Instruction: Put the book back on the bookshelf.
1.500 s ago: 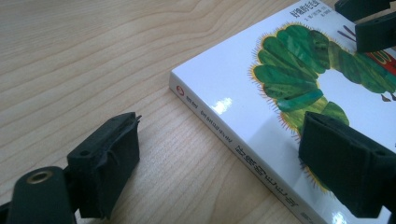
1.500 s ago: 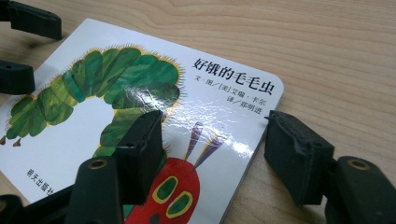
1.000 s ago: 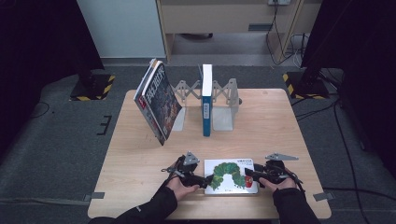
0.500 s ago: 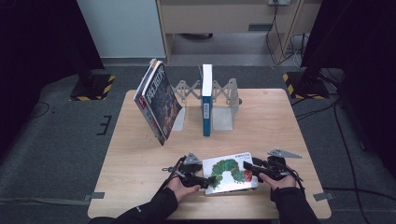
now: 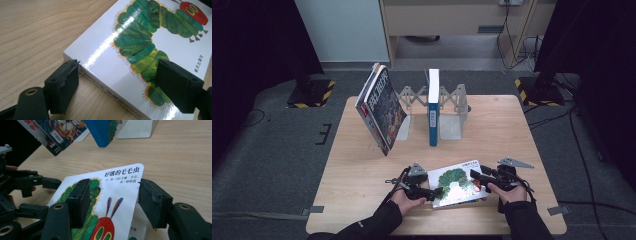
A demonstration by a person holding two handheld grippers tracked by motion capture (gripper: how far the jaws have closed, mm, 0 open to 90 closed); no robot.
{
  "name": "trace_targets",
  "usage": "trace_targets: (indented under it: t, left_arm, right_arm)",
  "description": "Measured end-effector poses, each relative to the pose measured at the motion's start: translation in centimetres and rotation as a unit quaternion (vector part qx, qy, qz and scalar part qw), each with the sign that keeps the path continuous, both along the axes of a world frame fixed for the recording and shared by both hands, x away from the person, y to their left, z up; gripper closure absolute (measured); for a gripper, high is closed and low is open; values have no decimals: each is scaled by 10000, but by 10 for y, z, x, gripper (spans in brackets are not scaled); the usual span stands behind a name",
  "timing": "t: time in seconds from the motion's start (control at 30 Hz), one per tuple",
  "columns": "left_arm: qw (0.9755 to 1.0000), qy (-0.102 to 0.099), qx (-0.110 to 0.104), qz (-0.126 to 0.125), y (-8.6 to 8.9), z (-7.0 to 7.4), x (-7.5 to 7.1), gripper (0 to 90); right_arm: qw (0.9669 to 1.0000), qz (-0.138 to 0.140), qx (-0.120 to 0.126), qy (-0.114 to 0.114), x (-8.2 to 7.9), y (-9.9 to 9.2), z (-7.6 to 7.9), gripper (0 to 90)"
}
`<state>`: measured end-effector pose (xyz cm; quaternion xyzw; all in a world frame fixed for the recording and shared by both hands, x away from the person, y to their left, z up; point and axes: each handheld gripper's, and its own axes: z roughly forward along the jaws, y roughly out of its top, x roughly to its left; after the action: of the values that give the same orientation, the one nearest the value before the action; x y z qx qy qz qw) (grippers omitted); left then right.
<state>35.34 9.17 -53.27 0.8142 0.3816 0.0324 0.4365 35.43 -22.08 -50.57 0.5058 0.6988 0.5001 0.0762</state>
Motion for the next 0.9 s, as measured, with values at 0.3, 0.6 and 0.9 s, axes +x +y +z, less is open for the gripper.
trace_targets:
  t: [0.3,0.6,0.9]
  left_arm:
    - [9999,75,-72,28,1,0,1,159]
    - [10000,64,-60,-32,2,-1,1,138]
    - [9999,25,-54,-91,1,-2,2,129]
  right_arm:
    - [9992,27,378,104,-9,-3,2,429]
    - [9985,389,128,359,-6,1,-4,431]
    - [9967,618,25,525,2,5,-12,408]
